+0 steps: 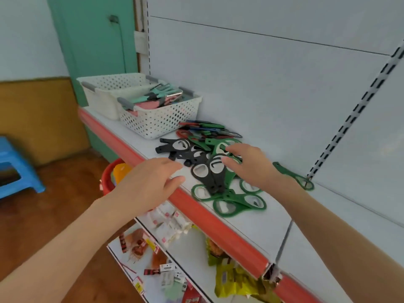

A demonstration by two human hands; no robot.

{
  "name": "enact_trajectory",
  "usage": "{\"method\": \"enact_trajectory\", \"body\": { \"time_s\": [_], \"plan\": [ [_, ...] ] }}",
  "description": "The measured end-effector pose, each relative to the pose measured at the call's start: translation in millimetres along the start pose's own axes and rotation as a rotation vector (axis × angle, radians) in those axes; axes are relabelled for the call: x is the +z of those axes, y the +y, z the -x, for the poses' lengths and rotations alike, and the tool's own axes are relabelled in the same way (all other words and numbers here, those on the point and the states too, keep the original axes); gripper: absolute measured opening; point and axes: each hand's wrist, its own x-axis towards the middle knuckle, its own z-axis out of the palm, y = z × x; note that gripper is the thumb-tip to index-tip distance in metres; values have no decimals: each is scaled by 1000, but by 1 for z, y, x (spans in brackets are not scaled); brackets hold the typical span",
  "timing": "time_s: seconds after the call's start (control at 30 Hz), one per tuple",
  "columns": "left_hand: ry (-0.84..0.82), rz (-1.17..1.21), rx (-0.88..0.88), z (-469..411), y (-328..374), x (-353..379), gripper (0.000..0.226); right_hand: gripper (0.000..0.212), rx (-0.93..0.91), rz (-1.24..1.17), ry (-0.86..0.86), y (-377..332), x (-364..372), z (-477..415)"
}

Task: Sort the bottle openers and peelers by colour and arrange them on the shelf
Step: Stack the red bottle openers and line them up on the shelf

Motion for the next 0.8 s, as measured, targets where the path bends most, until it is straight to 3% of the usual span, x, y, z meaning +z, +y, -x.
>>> {"method": "enact_trajectory", "body": {
  "time_s": [0.2,0.47,0.67,0.8],
  "plan": [
    [-26,16,-31,-7,-44,-7,41,37,-68,78,-53,-40,34,-70],
    [-15,55,-84,-28,-62,6,40,25,-43,221,-23,-43,47,-156],
    [25,76,-144,-49,-70,15,38,33,-79,342,-200,-34,67,-193],
    [41,149,-149,-66,-73,27,35,34,-108,470,-158,-36,74,-200]
  ]
}}
